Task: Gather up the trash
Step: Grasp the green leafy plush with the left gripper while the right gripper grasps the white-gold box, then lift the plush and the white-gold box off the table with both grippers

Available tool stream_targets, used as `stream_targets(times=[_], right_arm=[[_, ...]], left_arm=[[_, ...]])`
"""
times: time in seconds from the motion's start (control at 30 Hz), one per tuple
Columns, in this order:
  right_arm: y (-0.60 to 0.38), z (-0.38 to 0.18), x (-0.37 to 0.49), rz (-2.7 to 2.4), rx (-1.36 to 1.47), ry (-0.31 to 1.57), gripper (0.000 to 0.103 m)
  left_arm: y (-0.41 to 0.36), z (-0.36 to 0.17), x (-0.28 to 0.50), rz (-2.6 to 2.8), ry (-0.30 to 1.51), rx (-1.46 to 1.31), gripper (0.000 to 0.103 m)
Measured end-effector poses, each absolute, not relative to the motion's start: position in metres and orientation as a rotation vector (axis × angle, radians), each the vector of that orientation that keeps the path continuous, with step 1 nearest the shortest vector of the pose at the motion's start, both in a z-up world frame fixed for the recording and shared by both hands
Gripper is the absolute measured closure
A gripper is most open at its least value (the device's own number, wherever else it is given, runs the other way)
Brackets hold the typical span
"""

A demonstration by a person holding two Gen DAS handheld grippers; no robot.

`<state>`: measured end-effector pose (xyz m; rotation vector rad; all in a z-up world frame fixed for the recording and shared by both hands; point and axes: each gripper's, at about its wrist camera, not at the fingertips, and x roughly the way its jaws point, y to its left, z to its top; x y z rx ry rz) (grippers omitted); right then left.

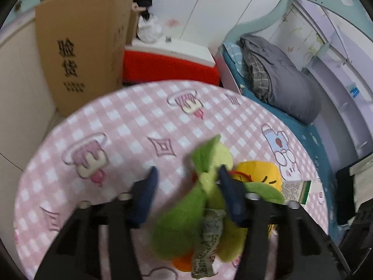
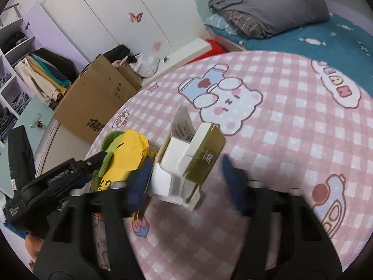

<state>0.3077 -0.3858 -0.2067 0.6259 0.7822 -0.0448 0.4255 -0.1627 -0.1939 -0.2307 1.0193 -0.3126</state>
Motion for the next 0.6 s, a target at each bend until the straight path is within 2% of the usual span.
stream_targets(times=[0.03,0.07,0.1,0.27,0.6], right_arm=[[-0.387,-0.208,0.307,-0.033,0.639,0.779,0.060],[-0.388,-0.207,0.306,-0.032,0.633,0.775,0.062],[-0.386,-0.205,0.303,-0.037,0.611,0.767,0.065],[-0.382,-0.188,0.285,-0.047,0.551,0.706,0.068],[-0.375,-0.154,0.219,0.009,0.539,0.617,0.068]], left_arm=[[-0.164,-0.194,0.425,-0.322,1.020,-0.234,0.079],[-0.163,-0.193,0.424,-0.324,1.012,-0.236,0.087],[-0.163,-0.191,0.421,-0.327,0.999,-0.237,0.090],[-0.157,-0.157,0.396,-0.285,0.836,-0.248,0.093],[-0.150,-0.089,0.312,-0.119,0.560,-0.161,0.093]])
